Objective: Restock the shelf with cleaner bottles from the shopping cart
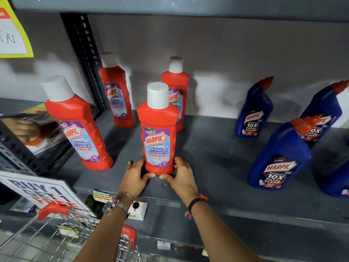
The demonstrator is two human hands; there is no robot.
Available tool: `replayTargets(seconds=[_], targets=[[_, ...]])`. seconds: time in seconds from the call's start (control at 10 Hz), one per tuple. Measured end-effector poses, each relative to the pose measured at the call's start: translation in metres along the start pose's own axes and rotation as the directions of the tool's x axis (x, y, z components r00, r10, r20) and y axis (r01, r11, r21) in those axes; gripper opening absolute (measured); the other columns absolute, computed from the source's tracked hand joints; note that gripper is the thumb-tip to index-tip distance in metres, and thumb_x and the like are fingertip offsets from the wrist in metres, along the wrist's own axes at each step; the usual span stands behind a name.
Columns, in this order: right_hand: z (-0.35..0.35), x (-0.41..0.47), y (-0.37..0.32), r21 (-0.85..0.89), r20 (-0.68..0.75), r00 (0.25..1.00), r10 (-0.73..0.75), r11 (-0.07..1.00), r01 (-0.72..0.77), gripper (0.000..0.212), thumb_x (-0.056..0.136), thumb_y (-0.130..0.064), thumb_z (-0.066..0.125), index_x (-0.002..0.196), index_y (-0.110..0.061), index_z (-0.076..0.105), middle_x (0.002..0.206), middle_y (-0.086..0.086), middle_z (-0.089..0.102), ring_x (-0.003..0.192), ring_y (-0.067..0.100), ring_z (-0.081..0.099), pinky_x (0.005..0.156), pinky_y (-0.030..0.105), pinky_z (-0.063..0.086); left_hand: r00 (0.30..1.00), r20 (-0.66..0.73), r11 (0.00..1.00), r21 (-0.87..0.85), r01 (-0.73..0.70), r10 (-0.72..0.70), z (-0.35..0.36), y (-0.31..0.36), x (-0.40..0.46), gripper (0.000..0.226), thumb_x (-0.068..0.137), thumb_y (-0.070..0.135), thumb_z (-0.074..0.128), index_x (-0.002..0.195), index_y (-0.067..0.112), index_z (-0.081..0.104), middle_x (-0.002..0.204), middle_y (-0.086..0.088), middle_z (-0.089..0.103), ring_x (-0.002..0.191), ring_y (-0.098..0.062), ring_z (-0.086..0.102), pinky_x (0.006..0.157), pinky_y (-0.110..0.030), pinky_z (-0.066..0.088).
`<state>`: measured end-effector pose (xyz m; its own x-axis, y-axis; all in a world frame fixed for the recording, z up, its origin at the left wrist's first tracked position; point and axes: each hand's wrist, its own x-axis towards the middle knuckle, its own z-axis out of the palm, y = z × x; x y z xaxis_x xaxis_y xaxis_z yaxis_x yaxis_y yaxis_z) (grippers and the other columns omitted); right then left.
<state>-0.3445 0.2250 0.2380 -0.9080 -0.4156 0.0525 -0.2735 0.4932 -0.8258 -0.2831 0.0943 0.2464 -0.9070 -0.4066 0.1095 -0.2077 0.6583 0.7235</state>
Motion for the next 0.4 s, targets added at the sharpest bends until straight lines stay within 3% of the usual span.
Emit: replayTargets(seconds=[0.3,0.4], targets=[[-0.007,-0.005,-0.004,0.035,0.026,1.0,-0.014,0.999,0.014,0.064,0.064,-0.019,0.08,0.117,-0.01,0.046,0.122,0.014,0.056,0.115,0.028,0.048,0.099,0.043,0.045,0.999,-0.013,0.999,0.018,0.035,-0.035,0.004,0.001,-0.005,0.054,0.079,0.009,0.062,0.127,0.001,0.038,0.126,-0.024,0.055,0.118,-0.041,0.047,0.109,-0.055,0.028],[-0.027,-0.026,0.002,0.188,-0.143,0.989,-0.025,0.981,0.052,0.063,0.066,-0.014,0.079,0.121,-0.015,0.047,0.119,0.007,0.052,0.102,0.004,0.05,0.091,0.019,0.041,0.977,-0.201,0.997,0.016,0.075,-0.07,0.016,-0.006,-0.026,0.059,0.082,0.008,0.056,0.133,0.002,0.027,0.139,-0.026,0.04,0.132,-0.039,0.033,0.113,-0.053,0.02]])
